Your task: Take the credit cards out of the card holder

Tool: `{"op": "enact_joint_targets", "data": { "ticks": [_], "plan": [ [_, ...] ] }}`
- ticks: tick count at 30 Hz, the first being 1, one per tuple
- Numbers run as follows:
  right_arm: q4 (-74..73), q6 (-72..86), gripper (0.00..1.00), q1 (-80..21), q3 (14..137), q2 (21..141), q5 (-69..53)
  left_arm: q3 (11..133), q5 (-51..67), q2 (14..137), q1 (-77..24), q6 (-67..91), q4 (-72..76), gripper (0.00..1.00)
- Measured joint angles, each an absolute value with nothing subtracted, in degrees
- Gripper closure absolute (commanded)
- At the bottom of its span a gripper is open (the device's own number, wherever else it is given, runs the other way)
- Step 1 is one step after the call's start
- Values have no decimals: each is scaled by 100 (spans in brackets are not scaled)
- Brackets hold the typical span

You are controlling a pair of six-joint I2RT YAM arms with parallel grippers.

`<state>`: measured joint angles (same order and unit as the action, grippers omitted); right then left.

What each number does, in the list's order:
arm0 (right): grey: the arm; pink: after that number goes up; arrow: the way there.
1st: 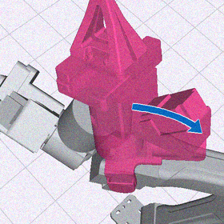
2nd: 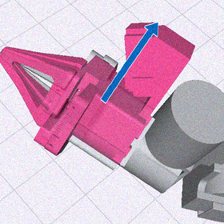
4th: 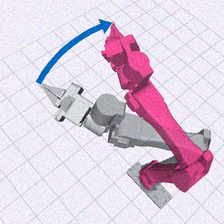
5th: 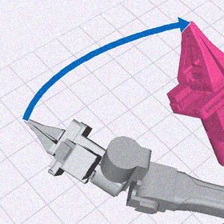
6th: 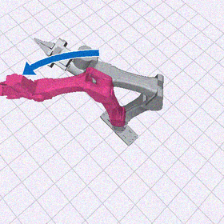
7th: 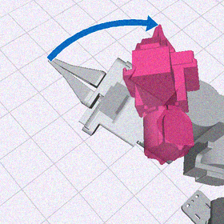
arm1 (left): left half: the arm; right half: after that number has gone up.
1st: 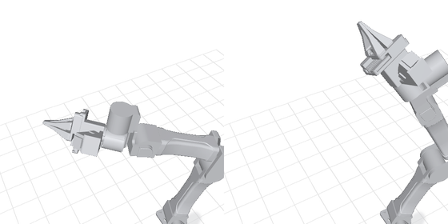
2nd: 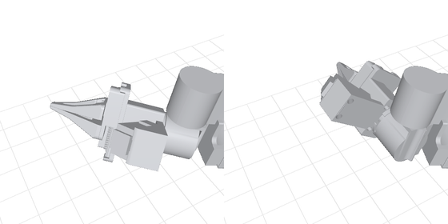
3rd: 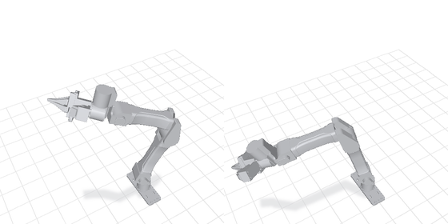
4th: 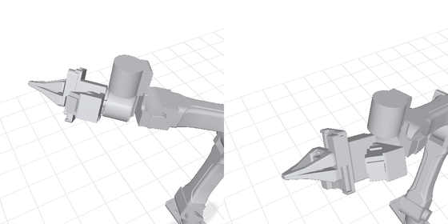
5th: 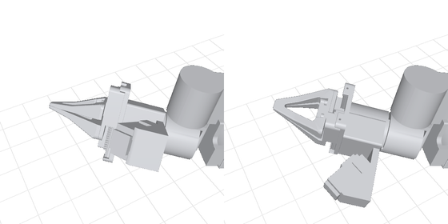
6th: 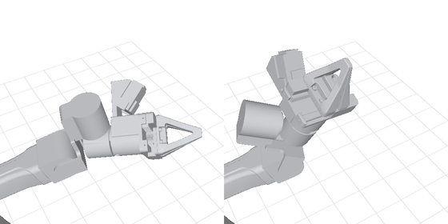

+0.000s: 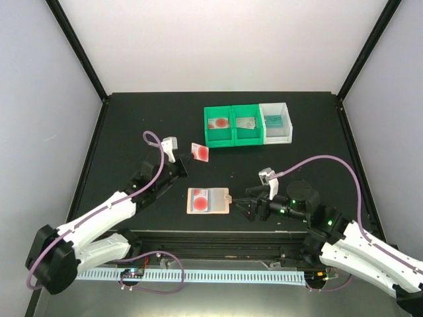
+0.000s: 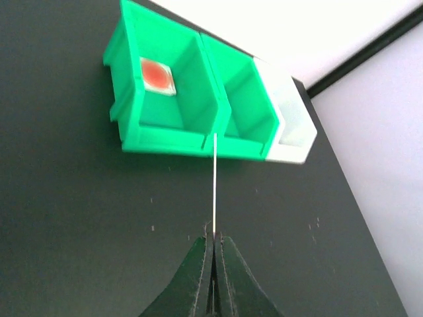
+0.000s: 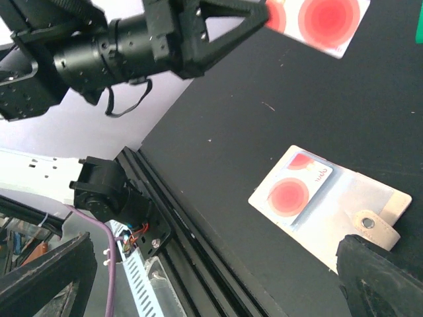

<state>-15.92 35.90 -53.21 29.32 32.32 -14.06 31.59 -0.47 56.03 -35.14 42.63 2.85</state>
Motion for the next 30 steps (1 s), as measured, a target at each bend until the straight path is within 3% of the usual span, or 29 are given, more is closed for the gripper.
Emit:
{"op": "enact_joint_targets", "data": {
  "ticks": [15, 30],
  "plan": [
    [-2104, 3487, 0, -5321, 3194, 3048, -1041, 5666, -178, 8825, -3081, 4534, 928, 98],
    [-2388, 3485, 0, -5321, 3371, 2735, -722, 7170, -650, 10722, -3068, 4711, 779, 98]
  ]
}}
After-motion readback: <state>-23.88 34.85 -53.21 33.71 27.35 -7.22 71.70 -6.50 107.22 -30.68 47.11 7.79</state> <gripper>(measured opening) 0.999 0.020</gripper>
